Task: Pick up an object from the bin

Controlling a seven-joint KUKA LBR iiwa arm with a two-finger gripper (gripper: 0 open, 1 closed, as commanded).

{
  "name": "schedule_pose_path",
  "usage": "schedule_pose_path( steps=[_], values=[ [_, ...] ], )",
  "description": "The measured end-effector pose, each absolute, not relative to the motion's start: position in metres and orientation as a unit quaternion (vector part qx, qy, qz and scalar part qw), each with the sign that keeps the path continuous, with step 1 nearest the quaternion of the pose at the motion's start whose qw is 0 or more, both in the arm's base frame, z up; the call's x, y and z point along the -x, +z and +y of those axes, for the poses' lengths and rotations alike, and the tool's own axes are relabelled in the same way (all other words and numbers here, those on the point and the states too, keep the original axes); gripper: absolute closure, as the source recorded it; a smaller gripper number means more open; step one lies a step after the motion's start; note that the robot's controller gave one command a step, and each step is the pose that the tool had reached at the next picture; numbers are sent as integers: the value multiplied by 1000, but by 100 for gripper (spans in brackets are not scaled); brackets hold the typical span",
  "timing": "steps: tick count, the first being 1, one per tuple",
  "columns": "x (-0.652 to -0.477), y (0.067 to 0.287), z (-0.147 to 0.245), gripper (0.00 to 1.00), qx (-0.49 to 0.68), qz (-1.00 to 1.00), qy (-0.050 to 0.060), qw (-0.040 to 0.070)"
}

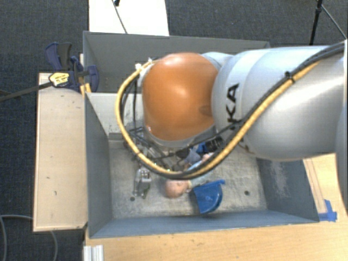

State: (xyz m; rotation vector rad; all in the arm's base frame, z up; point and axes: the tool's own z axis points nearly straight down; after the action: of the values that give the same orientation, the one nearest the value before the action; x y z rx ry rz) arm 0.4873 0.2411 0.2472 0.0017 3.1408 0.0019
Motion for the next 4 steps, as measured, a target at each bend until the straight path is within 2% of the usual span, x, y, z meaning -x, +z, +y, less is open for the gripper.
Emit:
schedule_pose_path(
  steps=[1,2,3,4],
  values=[
    [-488,247,241,0,-1,1000,1,1],
    [-505,195,208,0,34,999,2,4],
    [-505,135,173,0,83,997,1,3],
    [-529,73,143,100,159,987,1,3]
  ],
)
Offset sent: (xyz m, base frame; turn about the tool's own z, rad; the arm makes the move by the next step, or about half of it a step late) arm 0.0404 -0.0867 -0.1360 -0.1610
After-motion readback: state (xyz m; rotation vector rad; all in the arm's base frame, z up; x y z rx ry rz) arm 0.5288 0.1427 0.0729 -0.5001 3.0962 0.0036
